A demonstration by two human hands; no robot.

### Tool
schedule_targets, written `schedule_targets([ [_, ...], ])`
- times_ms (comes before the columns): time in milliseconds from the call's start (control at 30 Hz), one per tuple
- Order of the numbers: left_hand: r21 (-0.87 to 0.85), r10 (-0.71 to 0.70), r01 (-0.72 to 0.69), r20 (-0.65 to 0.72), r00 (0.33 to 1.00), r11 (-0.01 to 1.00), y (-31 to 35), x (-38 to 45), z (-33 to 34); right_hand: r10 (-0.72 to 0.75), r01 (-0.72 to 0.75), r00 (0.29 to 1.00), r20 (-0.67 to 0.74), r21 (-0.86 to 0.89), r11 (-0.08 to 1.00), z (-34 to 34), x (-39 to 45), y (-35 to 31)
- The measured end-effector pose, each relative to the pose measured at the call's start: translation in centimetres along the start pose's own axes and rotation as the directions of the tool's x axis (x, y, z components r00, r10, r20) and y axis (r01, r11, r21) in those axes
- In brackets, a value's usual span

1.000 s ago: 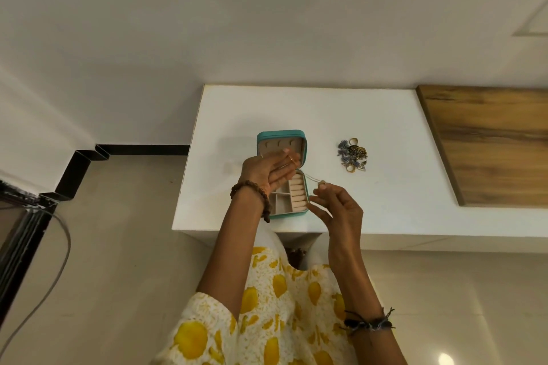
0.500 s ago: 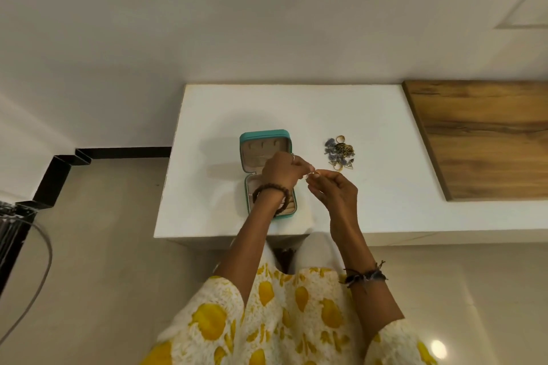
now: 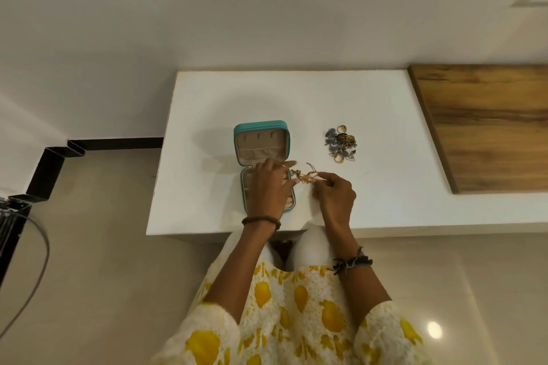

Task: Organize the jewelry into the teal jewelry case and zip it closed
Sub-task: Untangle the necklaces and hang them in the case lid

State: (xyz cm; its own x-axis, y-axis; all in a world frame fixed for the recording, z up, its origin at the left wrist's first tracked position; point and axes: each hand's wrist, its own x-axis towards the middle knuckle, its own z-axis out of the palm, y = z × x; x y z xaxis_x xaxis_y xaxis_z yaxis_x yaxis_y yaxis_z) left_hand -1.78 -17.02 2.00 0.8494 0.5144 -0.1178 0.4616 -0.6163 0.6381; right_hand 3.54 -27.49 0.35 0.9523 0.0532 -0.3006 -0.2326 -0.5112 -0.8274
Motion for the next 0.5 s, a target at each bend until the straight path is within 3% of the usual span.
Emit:
schedule_targets([
  [133,-0.111,-0.245,0.229,-0.15,0.958,0.967,-1.4,-3.2,-1.3,0.056,-0.061,0.998,0.042,0.119,0.991,-0.3,-1.5,-0.8],
  [233,-0.154,-0.382,0.37,-0.056,0.923,0.916,-1.9,-4.1,-1.6,0.051,-0.057,0.987,0.153,0.038,0.998,0.5,-2.9,-1.1],
  [333,-0.144,-0.391,0.389,0.021,0.92,0.91,-2.4,-4.0,-1.7,0.015,-0.005,0.984,0.175,-0.057,0.998,1.7,-4.2,-0.9],
  [500,-0.139,-0.36,0.351,-0.046,0.932,0.926,-3.7,-3.6,-2.0,-0.098,0.109,0.979,0.179,-0.051,0.993,2.8,-4.4,-1.0],
])
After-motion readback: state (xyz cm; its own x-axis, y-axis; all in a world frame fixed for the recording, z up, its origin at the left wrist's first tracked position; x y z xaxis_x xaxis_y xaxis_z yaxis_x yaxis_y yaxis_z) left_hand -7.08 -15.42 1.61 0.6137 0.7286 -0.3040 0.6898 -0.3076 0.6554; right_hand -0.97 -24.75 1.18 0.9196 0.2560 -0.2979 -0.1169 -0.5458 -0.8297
